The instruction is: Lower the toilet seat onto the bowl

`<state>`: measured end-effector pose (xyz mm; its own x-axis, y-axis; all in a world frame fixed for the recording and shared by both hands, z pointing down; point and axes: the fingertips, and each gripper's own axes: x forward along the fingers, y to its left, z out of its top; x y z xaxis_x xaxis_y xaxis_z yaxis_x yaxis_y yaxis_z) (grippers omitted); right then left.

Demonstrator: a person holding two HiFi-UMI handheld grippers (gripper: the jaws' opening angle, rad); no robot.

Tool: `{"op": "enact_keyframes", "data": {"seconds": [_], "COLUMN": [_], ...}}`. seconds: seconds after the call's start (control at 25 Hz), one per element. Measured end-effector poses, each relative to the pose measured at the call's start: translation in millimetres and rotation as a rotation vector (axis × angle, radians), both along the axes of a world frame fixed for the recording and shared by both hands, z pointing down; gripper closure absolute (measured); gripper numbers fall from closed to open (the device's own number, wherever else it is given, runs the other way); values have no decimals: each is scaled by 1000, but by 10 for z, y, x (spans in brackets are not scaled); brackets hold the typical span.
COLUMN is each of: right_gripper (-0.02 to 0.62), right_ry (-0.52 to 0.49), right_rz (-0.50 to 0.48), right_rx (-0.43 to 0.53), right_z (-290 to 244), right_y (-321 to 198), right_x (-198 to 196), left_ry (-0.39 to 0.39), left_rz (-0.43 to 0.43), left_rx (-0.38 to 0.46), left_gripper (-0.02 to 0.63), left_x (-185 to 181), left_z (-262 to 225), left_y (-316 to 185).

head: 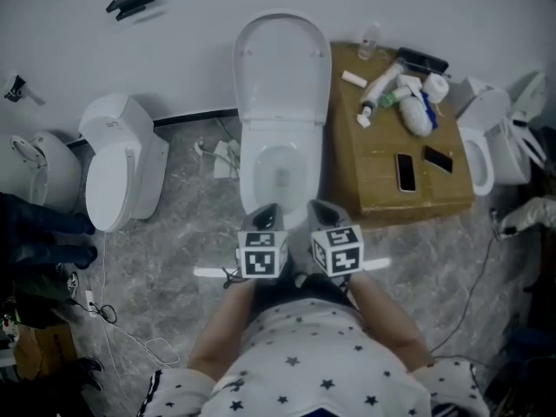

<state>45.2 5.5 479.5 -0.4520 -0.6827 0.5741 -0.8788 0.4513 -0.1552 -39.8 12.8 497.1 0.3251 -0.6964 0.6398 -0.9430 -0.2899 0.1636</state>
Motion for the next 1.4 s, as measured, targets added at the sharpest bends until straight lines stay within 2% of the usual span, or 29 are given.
{"op": "enact_keyframes", "data": {"seconds": [0.56, 1.4], "right_gripper": [588, 589], "right_ry": [-60, -118], "right_rz": [-63, -61], "right_rx": [83, 129], "right_z": [-565, -844], "right_y": [382, 732], "right_x": [-22, -90], "left_ry": [19, 62], "left_rz": [29, 32], "left_rx": [64, 125], "left_gripper": [607, 607], "left_x": [82, 89], "left_z": [-476, -779], "left_y": [351, 684]}}
